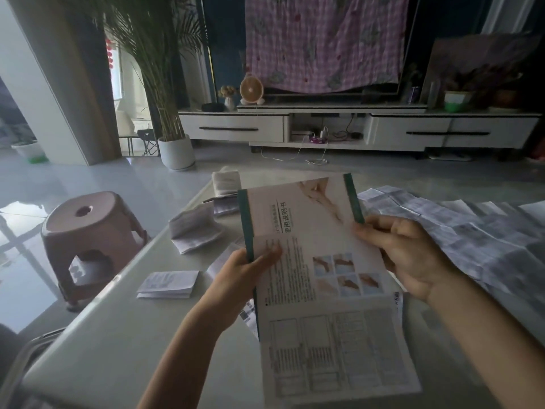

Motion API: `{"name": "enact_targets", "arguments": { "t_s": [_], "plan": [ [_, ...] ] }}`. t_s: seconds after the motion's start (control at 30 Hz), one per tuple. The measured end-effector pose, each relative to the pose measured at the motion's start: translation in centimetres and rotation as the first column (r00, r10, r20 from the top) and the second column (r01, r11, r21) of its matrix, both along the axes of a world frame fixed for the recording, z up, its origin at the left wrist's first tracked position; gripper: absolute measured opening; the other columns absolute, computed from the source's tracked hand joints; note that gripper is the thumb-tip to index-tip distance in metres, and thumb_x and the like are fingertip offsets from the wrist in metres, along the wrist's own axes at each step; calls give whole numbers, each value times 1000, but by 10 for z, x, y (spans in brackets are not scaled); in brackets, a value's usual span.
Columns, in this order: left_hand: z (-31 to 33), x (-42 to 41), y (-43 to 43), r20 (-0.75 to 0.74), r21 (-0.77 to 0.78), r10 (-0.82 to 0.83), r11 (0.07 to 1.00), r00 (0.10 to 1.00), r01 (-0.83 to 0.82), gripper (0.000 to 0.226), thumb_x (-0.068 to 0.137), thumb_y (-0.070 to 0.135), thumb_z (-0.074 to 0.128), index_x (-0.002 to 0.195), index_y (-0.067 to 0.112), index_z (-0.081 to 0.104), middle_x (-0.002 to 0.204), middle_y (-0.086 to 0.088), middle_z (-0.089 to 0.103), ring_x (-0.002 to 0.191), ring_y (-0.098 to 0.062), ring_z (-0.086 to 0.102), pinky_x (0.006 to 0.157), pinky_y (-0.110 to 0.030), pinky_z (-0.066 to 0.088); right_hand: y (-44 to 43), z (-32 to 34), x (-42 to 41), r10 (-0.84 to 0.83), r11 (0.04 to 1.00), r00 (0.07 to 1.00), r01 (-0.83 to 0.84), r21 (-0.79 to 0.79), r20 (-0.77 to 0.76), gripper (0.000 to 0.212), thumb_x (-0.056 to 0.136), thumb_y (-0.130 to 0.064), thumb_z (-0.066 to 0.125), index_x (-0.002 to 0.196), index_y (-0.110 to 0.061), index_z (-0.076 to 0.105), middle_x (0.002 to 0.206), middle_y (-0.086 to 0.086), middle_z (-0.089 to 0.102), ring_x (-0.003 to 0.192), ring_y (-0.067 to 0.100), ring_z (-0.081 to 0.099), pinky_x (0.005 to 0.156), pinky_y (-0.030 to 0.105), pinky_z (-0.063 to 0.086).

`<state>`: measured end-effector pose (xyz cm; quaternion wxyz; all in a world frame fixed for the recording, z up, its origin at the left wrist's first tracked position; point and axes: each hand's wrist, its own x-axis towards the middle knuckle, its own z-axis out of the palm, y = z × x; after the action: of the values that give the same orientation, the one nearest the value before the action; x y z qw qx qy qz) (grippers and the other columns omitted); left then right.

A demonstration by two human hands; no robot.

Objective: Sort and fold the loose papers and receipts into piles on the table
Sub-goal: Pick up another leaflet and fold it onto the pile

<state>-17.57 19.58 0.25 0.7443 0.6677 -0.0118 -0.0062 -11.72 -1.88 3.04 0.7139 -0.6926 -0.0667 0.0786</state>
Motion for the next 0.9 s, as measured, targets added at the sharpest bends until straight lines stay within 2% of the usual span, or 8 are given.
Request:
{"name": "enact_targets", "arguments": {
  "t_s": [0.1,0.2,0.3,0.37,0.47,0.67,0.77,0.9],
  "plan": [
    [3,-4,-9,-51,-117,-52,992,997,45,21,92,22,45,90,11,62,70,-2,72,67,-15,69,65,-29,59,8,-5,-1,-233,934,919,303,-189,319,33,81,-28,67,62,-3,56,54,1,51,53,5,46,54,19,37],
    [0,-6,-15,7,-45,-30,999,1000,31,19,76,14,60,93,8,61,76,-1,73,74,-17,70,69,-30,59,10,-6,-3,-279,839,824,458,-293,493,51,83,-38,61,49,-9,37,41,-3,33,35,5,37,39,12,27],
    [-4,-3,-16,48,20,168,985,985,-169,3,81,8,63,82,9,66,75,-2,73,70,-18,69,73,-37,58,5,-2,-7,-107,964,978,145,-223,178,55,76,-56,54,66,-2,51,59,14,53,58,21,56,62,25,45],
    [-5,-2,-16,31,34,258,965,966,-259,14,85,20,60,78,11,68,77,-7,73,67,-21,68,69,-39,58,1,1,-10,82,993,996,-85,-86,-36,39,78,-41,61,92,-5,64,85,11,72,78,26,69,75,34,53],
    [-2,-2,-18,-22,-31,274,961,962,-274,26,86,31,57,74,11,69,76,-7,73,65,-21,69,64,-35,58,1,-2,-9,24,993,995,-13,-115,102,20,81,-17,66,97,-6,67,88,10,74,82,25,70,76,33,56],
    [0,-6,-18,14,-5,178,984,984,-178,18,72,24,64,84,11,67,79,-7,72,75,-25,68,75,-44,56,5,-7,-10,-76,985,971,108,-134,226,5,86,-17,62,88,-17,66,89,7,72,87,20,68,78,27,54],
    [-3,-2,-17,52,8,395,918,917,-396,7,82,17,65,83,11,68,70,-1,72,65,-17,67,63,-33,57,2,-7,-12,-23,999,993,28,-44,115,33,79,-33,65,108,-18,59,101,2,71,100,18,64,89,35,49],
    [-1,4,-8,93,-41,645,764,759,-644,10,86,17,63,77,19,62,57,16,64,48,11,57,48,-5,44,-10,-10,-18,114,988,987,-100,-116,116,46,78,-64,46,101,-27,61,97,-11,69,90,2,63,76,23,43]
  ]
}}
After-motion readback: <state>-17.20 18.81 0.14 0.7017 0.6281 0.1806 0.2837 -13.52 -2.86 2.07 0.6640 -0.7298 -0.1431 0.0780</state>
